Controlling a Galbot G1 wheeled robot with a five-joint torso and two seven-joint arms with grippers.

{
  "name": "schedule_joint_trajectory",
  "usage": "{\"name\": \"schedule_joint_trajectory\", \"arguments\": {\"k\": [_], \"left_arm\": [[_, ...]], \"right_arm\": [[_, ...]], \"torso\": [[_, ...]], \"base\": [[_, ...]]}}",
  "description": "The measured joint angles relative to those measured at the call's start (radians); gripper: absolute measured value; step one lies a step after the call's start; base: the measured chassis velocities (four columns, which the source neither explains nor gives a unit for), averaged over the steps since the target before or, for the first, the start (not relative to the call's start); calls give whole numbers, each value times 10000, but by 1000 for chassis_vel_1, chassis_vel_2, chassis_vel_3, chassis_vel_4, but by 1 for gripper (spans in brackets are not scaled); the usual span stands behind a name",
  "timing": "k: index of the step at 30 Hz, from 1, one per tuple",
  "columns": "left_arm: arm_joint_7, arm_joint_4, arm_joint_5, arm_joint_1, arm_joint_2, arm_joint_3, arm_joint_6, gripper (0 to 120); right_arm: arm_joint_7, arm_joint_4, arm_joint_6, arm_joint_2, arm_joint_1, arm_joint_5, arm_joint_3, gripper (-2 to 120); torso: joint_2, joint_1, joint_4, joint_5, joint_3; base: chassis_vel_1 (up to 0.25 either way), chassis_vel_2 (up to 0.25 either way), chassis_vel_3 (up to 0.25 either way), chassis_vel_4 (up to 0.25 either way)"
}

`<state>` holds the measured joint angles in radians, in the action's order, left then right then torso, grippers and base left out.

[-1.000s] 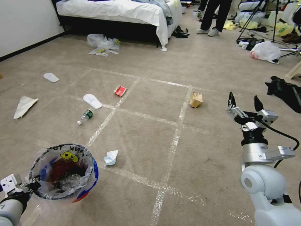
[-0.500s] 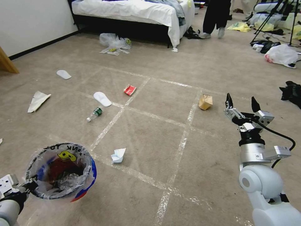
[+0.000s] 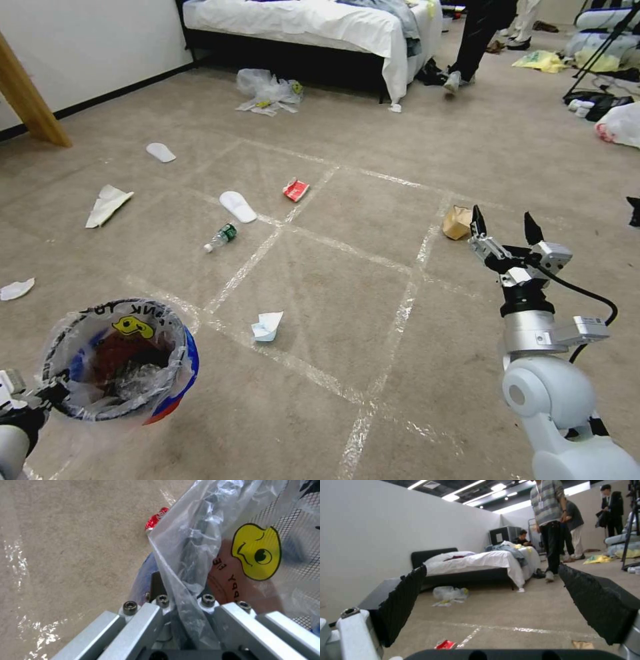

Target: Pick up the trash bin and place the garbage on the floor into it.

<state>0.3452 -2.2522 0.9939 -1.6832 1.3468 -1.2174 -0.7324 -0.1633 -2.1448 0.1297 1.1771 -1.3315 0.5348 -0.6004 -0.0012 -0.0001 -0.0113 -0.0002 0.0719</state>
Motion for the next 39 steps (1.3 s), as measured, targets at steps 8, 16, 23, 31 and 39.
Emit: {"name": "schedule_joint_trajectory", "arguments": {"k": [8,16,23,31,39], "left_arm": [[2,-22,12,-2,-11,-5,-3,1],[5,9,-2,-13,0,-17,12,1],[5,85,30,5,-62,-58,21,1],[5,87,105,30,-86,-36,14,1],[5,86,114,32,-99,-44,2,1]], "right_arm": [[0,-68,0,22,-93,-42,8,100],[85,-75,53,12,-193,-237,-41,100],[202,-27,249,104,-293,-458,13,100],[177,-85,254,55,-320,-408,58,100],[171,-87,253,41,-275,-389,100,100]], "torso": [[0,0,0,1,0],[0,-1,2,0,0],[1,0,1,0,0],[0,0,0,0,0],[0,0,0,0,0]], "base": [[0,0,0,0],[0,0,0,0],[0,0,0,0],[0,0,0,0],[0,0,0,0]]}}
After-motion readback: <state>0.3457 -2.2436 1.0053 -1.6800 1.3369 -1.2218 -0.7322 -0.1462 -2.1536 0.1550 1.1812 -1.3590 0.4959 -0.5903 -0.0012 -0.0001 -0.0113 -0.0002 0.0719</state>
